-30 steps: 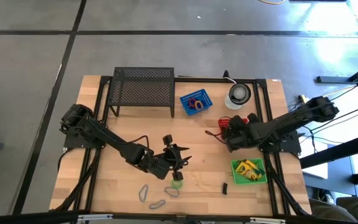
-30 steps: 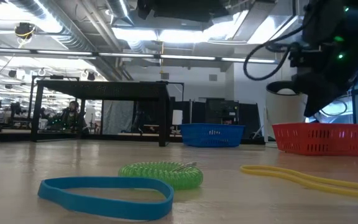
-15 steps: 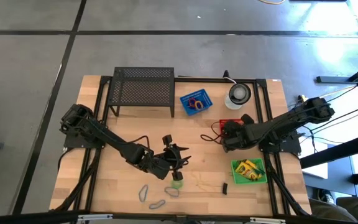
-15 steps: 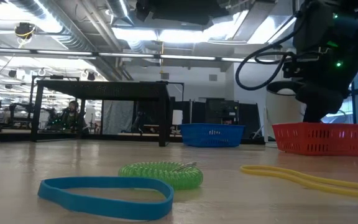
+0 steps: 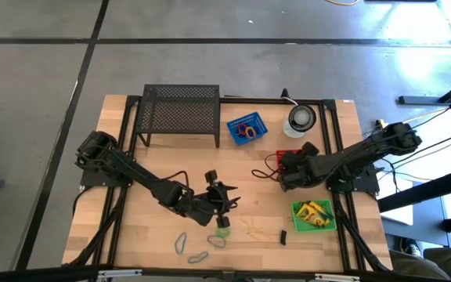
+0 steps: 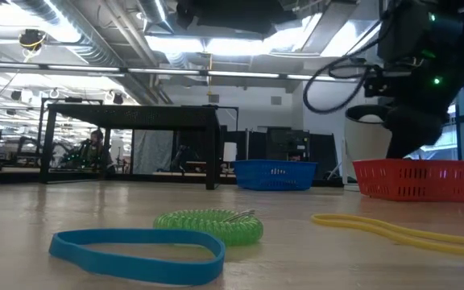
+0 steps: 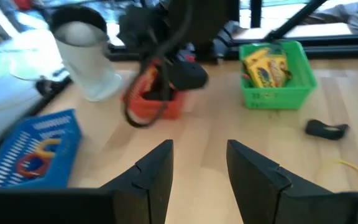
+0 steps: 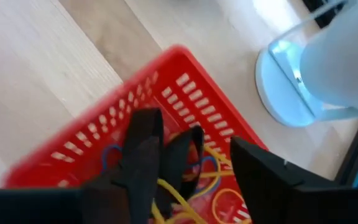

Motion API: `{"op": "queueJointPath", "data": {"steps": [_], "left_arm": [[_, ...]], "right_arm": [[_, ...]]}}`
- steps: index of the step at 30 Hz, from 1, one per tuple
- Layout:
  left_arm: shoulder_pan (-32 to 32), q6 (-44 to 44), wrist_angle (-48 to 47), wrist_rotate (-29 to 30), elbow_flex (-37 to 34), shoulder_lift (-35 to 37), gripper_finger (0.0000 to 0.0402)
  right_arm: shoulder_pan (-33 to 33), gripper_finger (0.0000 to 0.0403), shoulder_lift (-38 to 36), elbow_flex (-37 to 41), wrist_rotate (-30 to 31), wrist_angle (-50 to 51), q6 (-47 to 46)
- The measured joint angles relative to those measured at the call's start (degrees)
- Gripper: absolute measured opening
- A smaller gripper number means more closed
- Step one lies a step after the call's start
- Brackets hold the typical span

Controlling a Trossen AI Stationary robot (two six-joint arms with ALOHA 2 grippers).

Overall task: Pick & Place Office Desk Supplies
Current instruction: Put the yellow rubber band into the red bin, then put the green wrist coil into the blue bin

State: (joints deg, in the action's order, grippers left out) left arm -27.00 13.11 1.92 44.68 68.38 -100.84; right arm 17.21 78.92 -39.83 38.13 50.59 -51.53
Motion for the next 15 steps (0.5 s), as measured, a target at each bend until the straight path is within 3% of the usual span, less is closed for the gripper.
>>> {"op": "queueJointPath", "data": {"steps": [4,10,13,15], "left_arm": [[0.0,3.5,-2.1,-5.8,0.0,0.0,0.0143],[0.0,10.0,-10.3,-18.8,0.0,0.0,0.0143],[-0.2,8.0,-15.0,-27.8,0.0,0.0,0.0143],[-0.5,4.7,-17.5,-29.8,0.0,-0.3,0.0143]], "right_arm": [[0.0,0.0220,-0.2,-3.0,0.0,1.5,2.3],[0.6,0.0214,-0.3,-8.5,0.0,5.0,5.1],[1.6,0.0208,-0.3,-10.6,0.0,5.2,6.0],[2.2,0.0205,-0.3,-11.6,0.0,5.0,6.0]]}}
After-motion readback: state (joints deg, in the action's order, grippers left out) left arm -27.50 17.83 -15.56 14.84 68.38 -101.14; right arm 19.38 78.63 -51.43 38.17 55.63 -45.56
